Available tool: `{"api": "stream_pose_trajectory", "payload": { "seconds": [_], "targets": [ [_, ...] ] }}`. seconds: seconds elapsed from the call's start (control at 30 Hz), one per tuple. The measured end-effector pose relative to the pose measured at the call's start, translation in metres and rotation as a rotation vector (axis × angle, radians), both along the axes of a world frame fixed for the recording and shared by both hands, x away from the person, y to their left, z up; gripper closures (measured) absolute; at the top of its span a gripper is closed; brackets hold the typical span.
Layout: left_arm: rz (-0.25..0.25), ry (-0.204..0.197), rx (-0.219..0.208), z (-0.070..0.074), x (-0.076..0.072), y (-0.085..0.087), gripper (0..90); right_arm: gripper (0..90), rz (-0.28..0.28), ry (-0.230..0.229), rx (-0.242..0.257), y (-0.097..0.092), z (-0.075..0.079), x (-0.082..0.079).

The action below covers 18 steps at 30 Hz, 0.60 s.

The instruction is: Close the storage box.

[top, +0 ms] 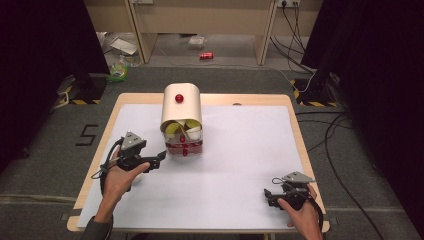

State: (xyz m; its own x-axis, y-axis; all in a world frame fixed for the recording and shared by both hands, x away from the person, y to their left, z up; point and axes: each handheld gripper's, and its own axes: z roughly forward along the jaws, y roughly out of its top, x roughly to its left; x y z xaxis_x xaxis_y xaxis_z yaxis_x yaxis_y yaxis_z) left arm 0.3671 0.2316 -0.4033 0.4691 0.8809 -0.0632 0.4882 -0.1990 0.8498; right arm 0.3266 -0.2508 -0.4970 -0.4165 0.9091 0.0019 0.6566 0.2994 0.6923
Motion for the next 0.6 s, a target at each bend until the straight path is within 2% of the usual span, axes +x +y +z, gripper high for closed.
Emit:
{"api": "stream_pose_trajectory", "payload": {
  "seconds": [0.33, 0.6],
  "targets": [
    [-0.011, -0.007, 0.008, 0.002, -0.008, 0.002, 16.8, 0.4, 0.000, 0.000, -0.001, 0.000, 0.000, 0.000],
    [-0.011, 0.006, -0.001, -0.007, -0.014, 0.008, 16.8, 0.4, 0.000, 0.000, -0.001, 0.000, 0.000, 0.000]
  ]
}}
